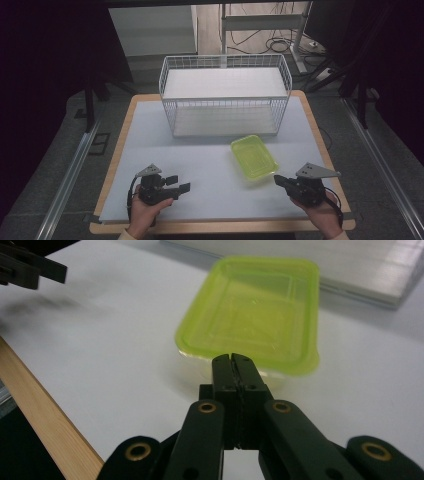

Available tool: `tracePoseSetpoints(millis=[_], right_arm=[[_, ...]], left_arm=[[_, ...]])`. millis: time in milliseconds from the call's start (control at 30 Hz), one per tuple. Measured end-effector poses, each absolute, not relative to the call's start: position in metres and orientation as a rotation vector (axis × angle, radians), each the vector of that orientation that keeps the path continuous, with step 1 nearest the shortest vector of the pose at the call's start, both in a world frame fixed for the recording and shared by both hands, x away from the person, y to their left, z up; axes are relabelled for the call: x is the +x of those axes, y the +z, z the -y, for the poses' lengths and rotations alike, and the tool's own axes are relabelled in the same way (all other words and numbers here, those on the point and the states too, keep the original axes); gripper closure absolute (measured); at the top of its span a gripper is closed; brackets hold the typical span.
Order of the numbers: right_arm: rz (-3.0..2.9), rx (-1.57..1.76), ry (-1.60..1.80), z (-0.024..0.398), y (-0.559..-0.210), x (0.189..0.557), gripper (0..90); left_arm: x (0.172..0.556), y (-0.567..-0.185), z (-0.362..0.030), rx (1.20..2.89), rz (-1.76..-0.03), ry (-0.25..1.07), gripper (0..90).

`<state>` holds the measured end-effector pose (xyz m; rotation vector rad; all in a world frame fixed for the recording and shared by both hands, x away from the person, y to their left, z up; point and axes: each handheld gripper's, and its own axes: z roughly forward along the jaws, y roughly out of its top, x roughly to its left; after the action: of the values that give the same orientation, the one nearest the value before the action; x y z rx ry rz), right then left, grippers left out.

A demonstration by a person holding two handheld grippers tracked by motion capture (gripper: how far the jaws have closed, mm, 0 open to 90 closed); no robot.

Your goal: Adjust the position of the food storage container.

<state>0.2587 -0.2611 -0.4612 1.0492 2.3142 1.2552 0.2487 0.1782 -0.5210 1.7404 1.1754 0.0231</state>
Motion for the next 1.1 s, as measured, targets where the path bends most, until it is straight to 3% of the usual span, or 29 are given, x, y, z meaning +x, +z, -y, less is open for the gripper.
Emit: tracePoseSetpoints(millis=[300, 700, 1100], right_arm=[[-2.420, 0.925, 1.234, 0.219, -0.446, 0.263, 89.9], [-2.518, 0.850, 1.193, 0.170, -0.454, 0.278, 89.9], [-2.600, 0.830, 1.073, 0.164, -0.473, 0.277, 89.9]], left_arm=[[0.248, -0.521, -0.179, 1.741, -1.177, 0.019, 29.7], [0.247, -0.522, -0.177, 1.753, -1.170, 0.011, 29.6], [0.247, -0.522, -0.179, 1.754, -1.168, 0.008, 29.5]])
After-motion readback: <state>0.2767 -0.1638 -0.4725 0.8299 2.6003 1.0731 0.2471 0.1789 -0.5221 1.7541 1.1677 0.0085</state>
